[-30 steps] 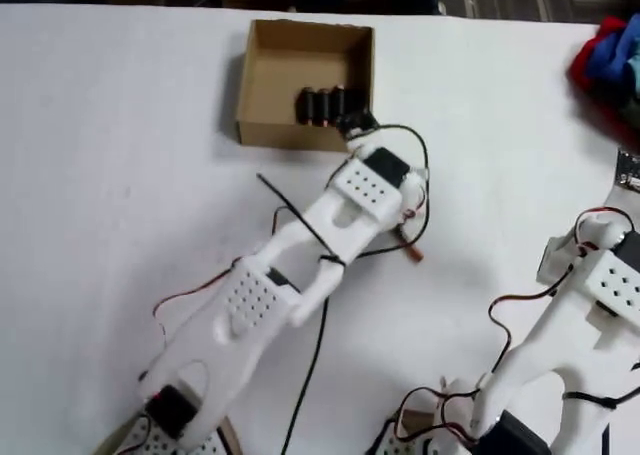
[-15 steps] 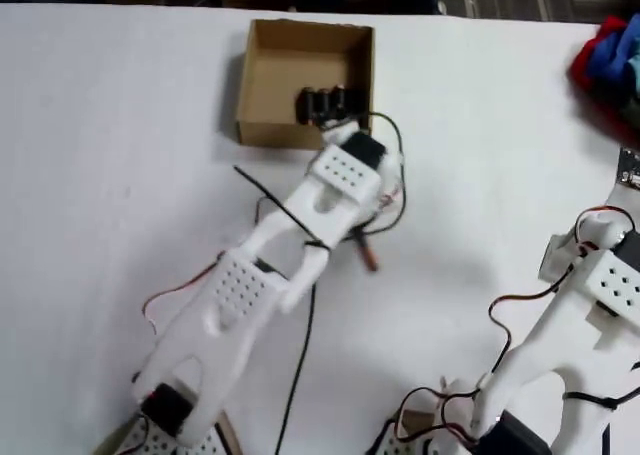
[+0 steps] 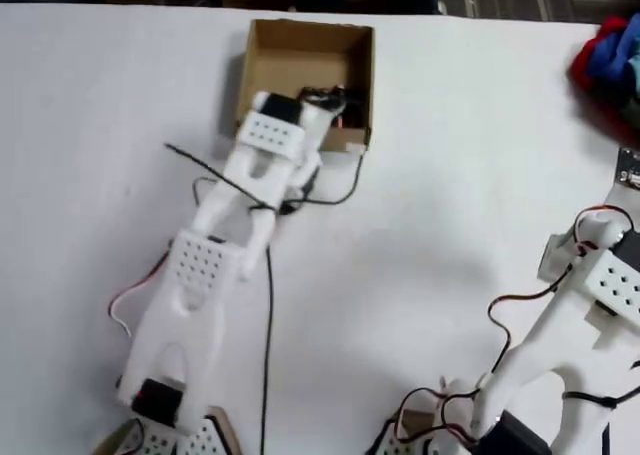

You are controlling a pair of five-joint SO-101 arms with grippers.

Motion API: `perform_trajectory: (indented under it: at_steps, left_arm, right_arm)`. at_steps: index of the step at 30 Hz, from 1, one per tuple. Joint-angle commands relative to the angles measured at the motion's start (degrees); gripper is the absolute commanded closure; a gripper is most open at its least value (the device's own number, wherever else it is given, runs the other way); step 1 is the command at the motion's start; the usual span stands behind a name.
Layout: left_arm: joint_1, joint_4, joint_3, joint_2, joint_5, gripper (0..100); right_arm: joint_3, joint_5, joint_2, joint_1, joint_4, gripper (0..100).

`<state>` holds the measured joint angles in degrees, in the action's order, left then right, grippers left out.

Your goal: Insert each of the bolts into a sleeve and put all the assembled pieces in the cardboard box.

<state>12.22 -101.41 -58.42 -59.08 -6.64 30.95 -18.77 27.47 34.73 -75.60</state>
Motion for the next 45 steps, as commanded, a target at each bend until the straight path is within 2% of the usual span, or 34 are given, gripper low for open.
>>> perform_trajectory:
  at_steps: [1, 7, 10, 12, 15, 17, 20, 22, 27, 32, 39, 45]
  left_arm:
    - [-1.6, -1.2, -0.7, 13.6, -2.7, 97]
    - [0.4, -1.1, -0.6, 38.9, -2.6, 97]
    - [1.4, -0.9, -0.6, 47.4, -2.7, 97]
    - [1.9, -0.9, -0.6, 49.9, -2.5, 97]
    - [2.1, -0.6, -0.8, 51.5, -1.9, 97]
    - [2.1, 0.0, -0.7, 52.2, 1.9, 97]
    - [2.2, 0.5, -0.8, 52.5, 6.5, 97]
    - [2.2, 2.4, -0.8, 52.7, 7.0, 97]
    - [3.9, 5.8, -0.7, 52.3, 6.8, 97]
    - [7.6, 6.1, -1.1, 52.7, 6.4, 97]
    - [7.5, 2.7, -1.2, 53.4, 4.8, 97]
    - [7.2, 1.4, 4.1, 62.7, 5.1, 97]
  right_arm:
    - [0.8, -0.2, 2.6, -4.0, 0.8, 97.8]
    - [5.5, 0.2, 2.9, -15.3, 0.9, 97.8]
    - [6.8, 0.3, 2.9, -21.8, 3.6, 97.8]
    - [9.0, 0.8, 4.4, -25.5, 6.9, 97.8]
    - [14.9, 6.9, 10.9, -30.2, 11.9, 97.8]
    - [20.6, 9.8, 18.3, -34.3, 16.0, 97.8]
    - [31.6, 10.3, 32.1, -40.7, 25.3, 97.8]
    - [38.2, 10.1, 40.0, -43.5, 31.9, 97.8]
    - [44.5, 10.2, 50.2, -44.9, 35.0, 97.8]
    - [44.7, 10.2, 50.7, -45.1, 35.4, 97.8]
    - [44.7, 10.3, 50.8, -45.2, 35.4, 97.8]
    - [44.7, 10.3, 50.8, -45.2, 36.2, 97.8]
